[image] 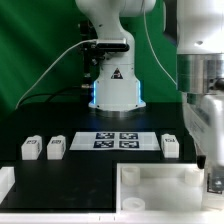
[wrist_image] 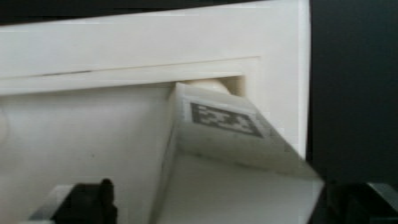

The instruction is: Assemble one leg

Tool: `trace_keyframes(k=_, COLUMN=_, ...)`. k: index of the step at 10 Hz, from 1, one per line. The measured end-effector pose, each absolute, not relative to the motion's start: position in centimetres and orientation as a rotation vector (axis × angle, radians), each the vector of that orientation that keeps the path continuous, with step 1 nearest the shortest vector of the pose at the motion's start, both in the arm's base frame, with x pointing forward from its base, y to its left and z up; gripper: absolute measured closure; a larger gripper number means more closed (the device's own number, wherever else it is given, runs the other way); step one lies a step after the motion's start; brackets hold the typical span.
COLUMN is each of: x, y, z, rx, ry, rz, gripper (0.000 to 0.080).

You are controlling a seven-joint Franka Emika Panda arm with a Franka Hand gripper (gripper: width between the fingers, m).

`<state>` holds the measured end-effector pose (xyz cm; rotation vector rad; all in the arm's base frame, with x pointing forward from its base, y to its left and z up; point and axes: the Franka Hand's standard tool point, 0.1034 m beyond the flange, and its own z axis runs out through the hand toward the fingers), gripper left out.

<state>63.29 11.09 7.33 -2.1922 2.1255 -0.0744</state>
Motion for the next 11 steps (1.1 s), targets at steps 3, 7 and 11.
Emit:
trace_keyframes(k=3, x=63.3, y=11.2, z=7.3, rx=-2.629, ry=1.56, rz=-0.135, gripper=0.0155)
trace_keyframes(k=7, x=64.1, y=11.1, z=7.2, rx=-3.094, ry=0.547, rz=-0.19, gripper=0.0151)
trace_keyframes(k=11, x=64.3, y=11.0, z=7.2, rx=-3.118, ry=0.469, rz=-0.184, gripper=0.0254)
